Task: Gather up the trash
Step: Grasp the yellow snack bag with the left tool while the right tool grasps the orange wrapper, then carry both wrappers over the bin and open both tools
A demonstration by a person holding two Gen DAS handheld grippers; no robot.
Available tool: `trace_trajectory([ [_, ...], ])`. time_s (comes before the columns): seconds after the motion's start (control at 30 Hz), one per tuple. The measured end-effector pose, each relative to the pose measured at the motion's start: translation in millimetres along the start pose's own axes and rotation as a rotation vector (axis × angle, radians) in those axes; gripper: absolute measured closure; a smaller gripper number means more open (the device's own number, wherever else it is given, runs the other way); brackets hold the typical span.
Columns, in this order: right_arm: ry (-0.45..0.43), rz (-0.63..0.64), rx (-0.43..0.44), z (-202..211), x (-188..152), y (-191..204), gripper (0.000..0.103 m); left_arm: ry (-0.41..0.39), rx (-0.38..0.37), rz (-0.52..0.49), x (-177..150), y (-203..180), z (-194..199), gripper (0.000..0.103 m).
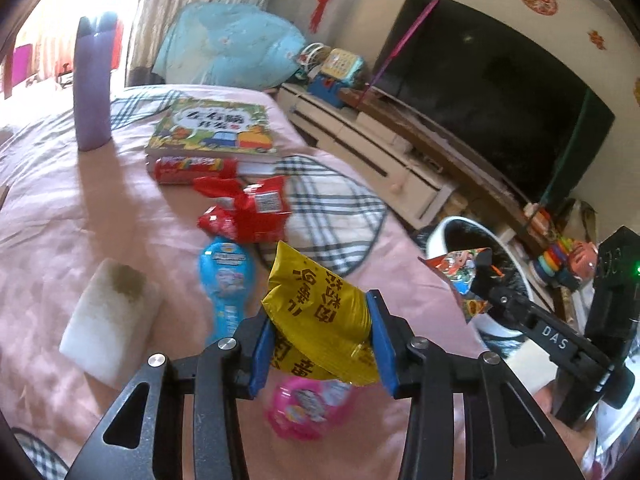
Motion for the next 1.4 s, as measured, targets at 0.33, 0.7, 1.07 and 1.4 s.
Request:
trace_trajectory([
  [0.33,-0.037,-0.054,-0.031,39,-1,-30,0.099,0.021,-0.082,-0.062,-10,-51,6,0.062],
  [0.7,-0.073,-0.135,-0.101,70,2,-90,0.099,0.048,-0.137,-0.125,-13,-108,-13,0.062],
  [1.07,-0.068,-0.145,-0.119,73,10,-120,0.099,0.064,-0.156,-0.169,-8,-147,-46,0.062],
  [1.4,-0.029,-0.121,-0.129,59,19,-135,0.099,0.091,-0.163,-0.205,0,-173,-84,0.061],
])
Point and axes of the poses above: each gripper's, at about its wrist camera, not at the fingertips, and z roughly against the way its jaws point, y to its left, x to its top, the point moved 7 cm from there along -z, roughly the way its jaws point, and after that the axes turned 7 degrees about -y, right-handed, at the moved point
